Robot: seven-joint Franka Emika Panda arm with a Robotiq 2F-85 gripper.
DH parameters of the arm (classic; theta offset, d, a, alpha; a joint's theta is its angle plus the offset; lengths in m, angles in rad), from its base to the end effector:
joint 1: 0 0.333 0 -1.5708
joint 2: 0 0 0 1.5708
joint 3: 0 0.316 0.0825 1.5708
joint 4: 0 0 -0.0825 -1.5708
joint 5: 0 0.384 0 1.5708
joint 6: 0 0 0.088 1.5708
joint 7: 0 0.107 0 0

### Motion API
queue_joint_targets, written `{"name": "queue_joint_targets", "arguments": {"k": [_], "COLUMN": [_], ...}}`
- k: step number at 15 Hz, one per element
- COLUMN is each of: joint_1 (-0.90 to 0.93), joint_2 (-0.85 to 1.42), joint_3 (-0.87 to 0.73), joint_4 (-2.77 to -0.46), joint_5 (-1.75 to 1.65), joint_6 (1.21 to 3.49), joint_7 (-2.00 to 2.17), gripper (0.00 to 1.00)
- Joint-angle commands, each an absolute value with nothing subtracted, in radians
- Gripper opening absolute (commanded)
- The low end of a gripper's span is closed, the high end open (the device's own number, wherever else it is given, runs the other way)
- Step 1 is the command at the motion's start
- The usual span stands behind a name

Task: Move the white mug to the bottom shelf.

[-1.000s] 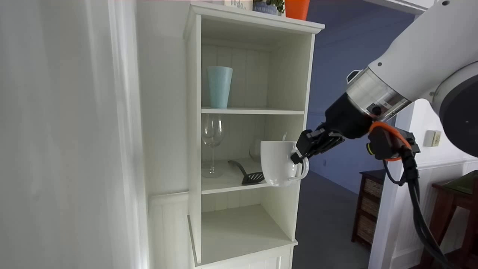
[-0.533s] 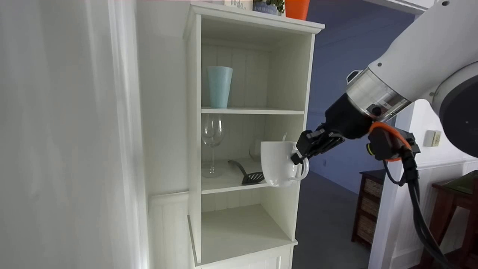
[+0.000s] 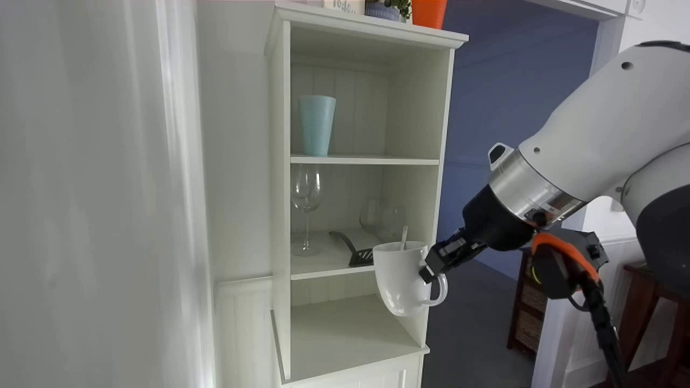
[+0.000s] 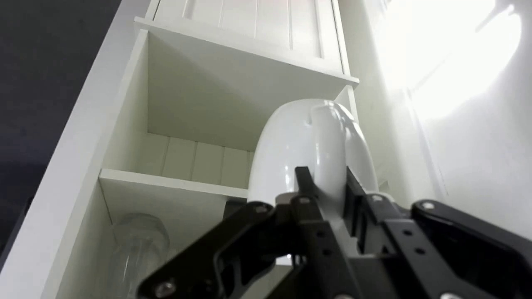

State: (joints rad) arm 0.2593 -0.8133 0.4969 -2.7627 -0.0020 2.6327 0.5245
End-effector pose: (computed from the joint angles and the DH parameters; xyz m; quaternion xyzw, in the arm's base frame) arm 0.2626 0.2544 0.4844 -0.9341 -0.0971 -0.3431 0.0201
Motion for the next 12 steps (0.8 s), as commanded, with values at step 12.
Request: {"name": "queue_joint_targets", "arguments": {"k": [12], "joint_1": [0.048], "joint_2": [-0.573], "joint_3": [0.671], "joint_4": [-2.77], "joint_5": [-0.01], "joint_6": [2.881], "joint_7": [0.592], "gripper": [0.05]}}
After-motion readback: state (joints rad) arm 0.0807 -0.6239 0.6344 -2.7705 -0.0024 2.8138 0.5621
